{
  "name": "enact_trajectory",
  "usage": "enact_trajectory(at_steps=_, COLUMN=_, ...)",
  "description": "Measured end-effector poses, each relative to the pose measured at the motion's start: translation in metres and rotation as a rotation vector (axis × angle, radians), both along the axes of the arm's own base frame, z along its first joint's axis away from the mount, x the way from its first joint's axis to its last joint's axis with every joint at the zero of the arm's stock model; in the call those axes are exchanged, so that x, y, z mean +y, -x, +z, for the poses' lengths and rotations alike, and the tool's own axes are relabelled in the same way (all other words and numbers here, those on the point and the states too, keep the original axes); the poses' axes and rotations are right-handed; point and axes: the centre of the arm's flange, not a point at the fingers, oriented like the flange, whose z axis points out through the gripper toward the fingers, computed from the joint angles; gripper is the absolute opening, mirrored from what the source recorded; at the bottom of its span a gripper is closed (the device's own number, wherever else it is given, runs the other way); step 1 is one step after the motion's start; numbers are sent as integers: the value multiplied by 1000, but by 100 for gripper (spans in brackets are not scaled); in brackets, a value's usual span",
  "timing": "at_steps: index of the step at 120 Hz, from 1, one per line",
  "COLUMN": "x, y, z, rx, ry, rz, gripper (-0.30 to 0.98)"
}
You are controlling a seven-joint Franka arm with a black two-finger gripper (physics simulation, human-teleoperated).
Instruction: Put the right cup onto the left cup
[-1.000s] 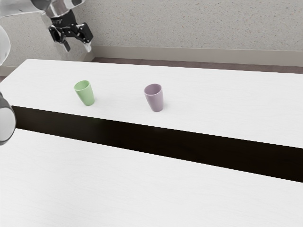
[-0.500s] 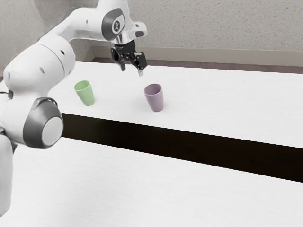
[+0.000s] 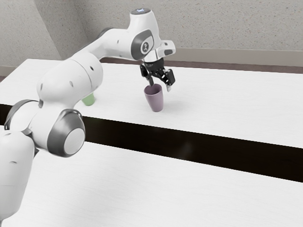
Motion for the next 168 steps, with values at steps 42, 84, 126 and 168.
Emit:
enact_trajectory(at_steps=42, x=8, y=-5, z=-31, rx=29, ry=18, rz=47, gripper=67)
enact_trajectory(at_steps=84, x=11, y=-7, z=-40, rx=28, ry=24, rz=69, gripper=12)
enact_trajectory(at_steps=126, x=13, y=-6, z=-36, rx=26, ry=24, rz=81, gripper=-7)
enact_trajectory(at_steps=168, x=78, y=38, z=61, rx=0, ry=2, rz=158, gripper=-9)
